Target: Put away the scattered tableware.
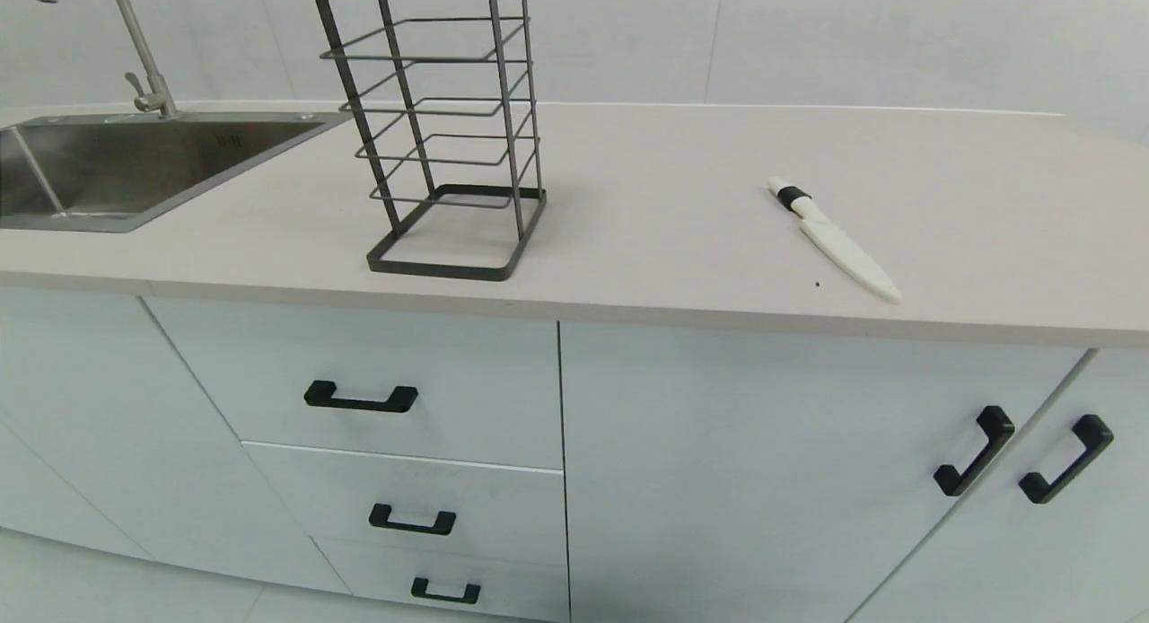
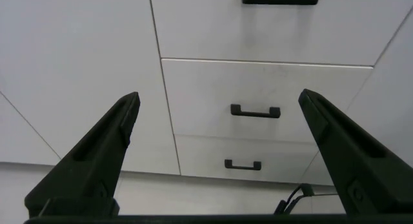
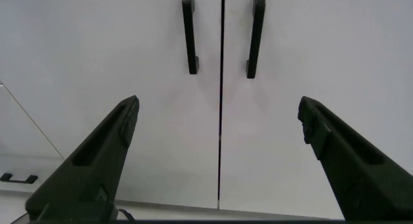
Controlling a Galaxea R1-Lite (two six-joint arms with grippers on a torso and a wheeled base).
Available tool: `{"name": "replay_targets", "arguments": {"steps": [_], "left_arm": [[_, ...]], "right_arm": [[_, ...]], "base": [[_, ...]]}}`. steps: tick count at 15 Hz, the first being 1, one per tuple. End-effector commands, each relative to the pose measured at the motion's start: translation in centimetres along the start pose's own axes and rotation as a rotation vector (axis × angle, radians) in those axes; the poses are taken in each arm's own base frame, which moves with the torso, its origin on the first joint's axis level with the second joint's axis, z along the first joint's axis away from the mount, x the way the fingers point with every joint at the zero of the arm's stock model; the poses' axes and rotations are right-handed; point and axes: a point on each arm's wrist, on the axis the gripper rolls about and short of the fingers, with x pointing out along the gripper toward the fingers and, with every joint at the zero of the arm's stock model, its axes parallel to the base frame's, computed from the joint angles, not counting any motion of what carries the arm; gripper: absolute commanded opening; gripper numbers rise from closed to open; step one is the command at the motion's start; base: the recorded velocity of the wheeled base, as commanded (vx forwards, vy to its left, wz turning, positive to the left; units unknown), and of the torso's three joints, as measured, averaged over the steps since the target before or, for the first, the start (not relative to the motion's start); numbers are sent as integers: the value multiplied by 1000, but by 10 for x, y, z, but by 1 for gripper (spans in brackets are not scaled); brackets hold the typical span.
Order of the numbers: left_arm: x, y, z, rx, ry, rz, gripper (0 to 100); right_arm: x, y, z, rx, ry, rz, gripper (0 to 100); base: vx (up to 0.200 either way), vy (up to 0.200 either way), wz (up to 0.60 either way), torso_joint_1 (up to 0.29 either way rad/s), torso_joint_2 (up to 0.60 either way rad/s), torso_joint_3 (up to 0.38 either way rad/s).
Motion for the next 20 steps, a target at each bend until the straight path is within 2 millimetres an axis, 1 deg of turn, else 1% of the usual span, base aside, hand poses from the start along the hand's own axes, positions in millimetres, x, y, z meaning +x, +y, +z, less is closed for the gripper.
{"name": "replay_targets", "arguments": {"steps": [1, 7, 10, 14, 20], "left_arm": [[0, 0, 0, 0, 0, 0, 100], [0, 0, 0, 0, 0, 2, 100], [0, 0, 0, 0, 0, 3, 100], [0, 0, 0, 0, 2, 2, 100], [0, 0, 0, 0, 0, 2, 100]], "right_arm": [[0, 0, 0, 0, -1, 1, 100], [0, 0, 0, 0, -1, 1, 100], [0, 0, 0, 0, -1, 1, 100], [0, 0, 0, 0, -1, 1, 100], [0, 0, 0, 0, -1, -1, 100]], "base": [[0, 0, 0, 261, -642, -286], [0, 0, 0, 215, -537, -200], [0, 0, 0, 92, -487, -217], [0, 0, 0, 367, -492, -233], [0, 0, 0, 287, -518, -250]]}}
